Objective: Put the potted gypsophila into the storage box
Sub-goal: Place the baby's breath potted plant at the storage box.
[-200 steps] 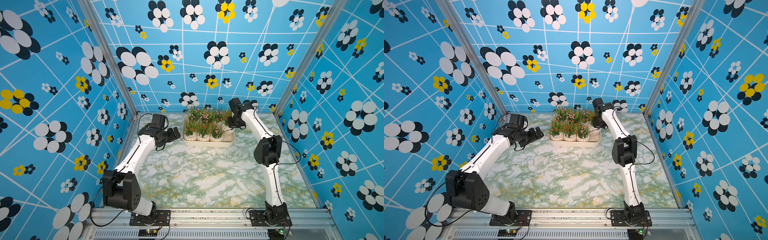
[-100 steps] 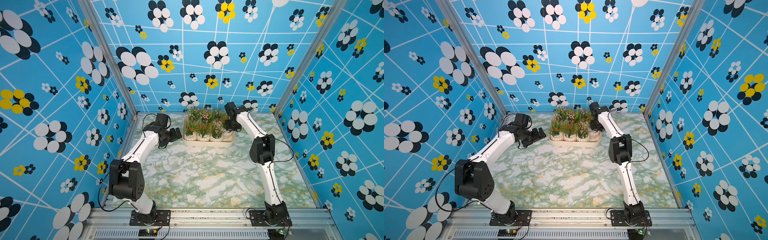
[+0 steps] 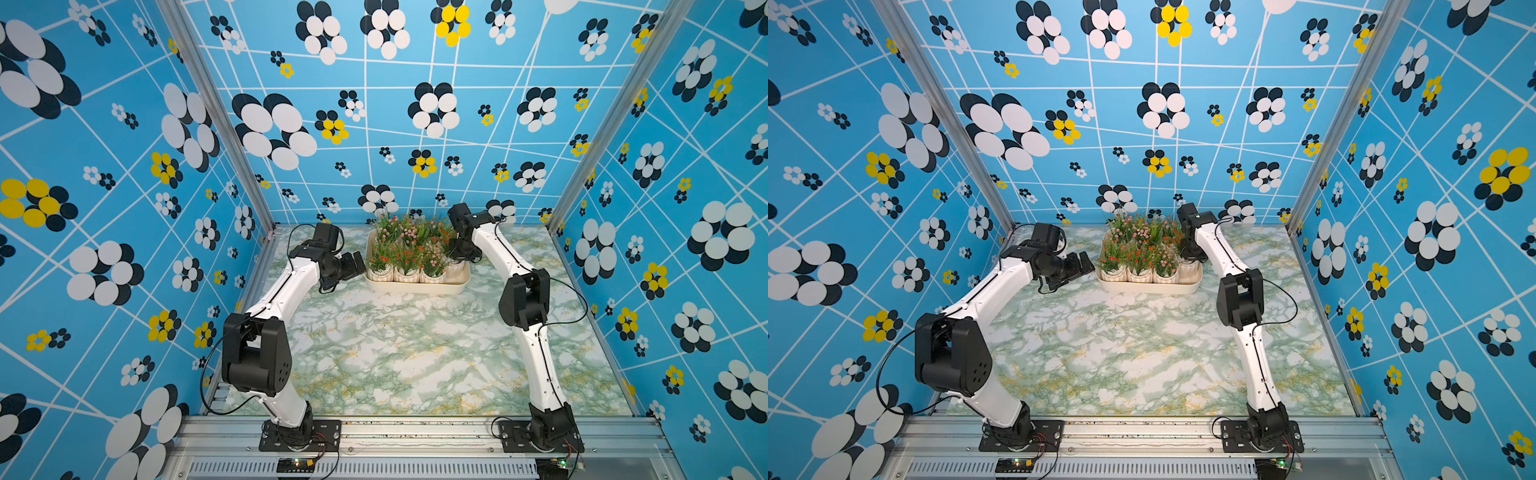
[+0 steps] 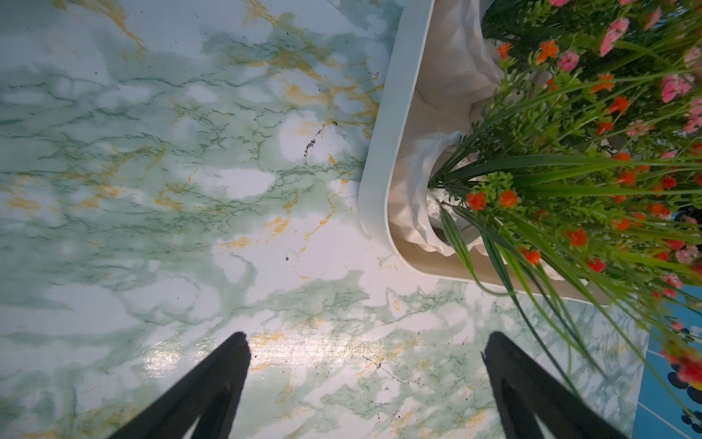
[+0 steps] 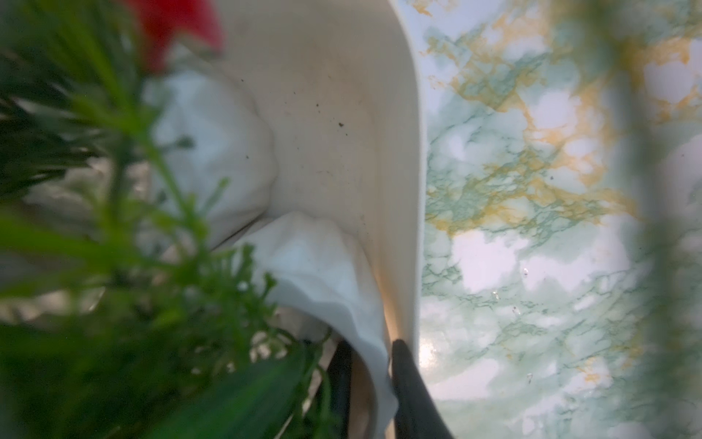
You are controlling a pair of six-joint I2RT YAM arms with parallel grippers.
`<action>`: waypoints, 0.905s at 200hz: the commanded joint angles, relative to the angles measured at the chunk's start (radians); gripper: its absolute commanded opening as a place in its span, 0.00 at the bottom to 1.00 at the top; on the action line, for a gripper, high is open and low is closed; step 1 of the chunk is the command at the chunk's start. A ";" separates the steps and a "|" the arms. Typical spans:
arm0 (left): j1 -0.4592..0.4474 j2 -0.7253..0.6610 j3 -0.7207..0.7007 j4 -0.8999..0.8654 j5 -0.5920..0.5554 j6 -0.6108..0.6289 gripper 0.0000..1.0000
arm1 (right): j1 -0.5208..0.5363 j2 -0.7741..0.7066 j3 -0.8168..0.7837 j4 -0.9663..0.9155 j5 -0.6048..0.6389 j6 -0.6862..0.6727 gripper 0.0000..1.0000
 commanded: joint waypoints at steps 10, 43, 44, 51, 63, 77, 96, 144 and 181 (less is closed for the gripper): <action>-0.008 -0.062 0.011 -0.029 -0.021 0.012 1.00 | 0.000 -0.081 0.009 -0.016 0.007 -0.012 0.25; -0.006 -0.105 -0.022 -0.038 -0.036 0.014 0.99 | -0.010 -0.094 0.008 -0.034 0.011 -0.014 0.30; -0.007 -0.106 -0.023 -0.039 -0.037 0.015 0.99 | -0.011 -0.094 0.008 -0.034 0.012 -0.014 0.30; -0.006 -0.114 -0.027 -0.039 -0.038 0.015 1.00 | -0.012 -0.100 0.008 -0.038 0.015 -0.015 0.32; -0.006 -0.129 -0.032 -0.037 -0.041 0.014 1.00 | -0.012 -0.116 0.008 -0.041 0.020 -0.012 0.35; -0.002 -0.140 -0.035 -0.032 -0.044 0.018 1.00 | -0.014 -0.143 0.007 -0.047 0.028 -0.011 0.43; 0.009 -0.149 -0.034 -0.022 -0.043 0.024 0.99 | -0.017 -0.190 0.004 -0.066 0.035 -0.012 0.59; 0.023 -0.198 -0.047 0.045 -0.069 0.027 1.00 | -0.031 -0.384 -0.155 -0.053 0.100 -0.005 0.87; 0.032 -0.260 -0.072 0.084 -0.126 0.031 0.99 | -0.036 -0.632 -0.504 0.192 0.102 0.032 0.99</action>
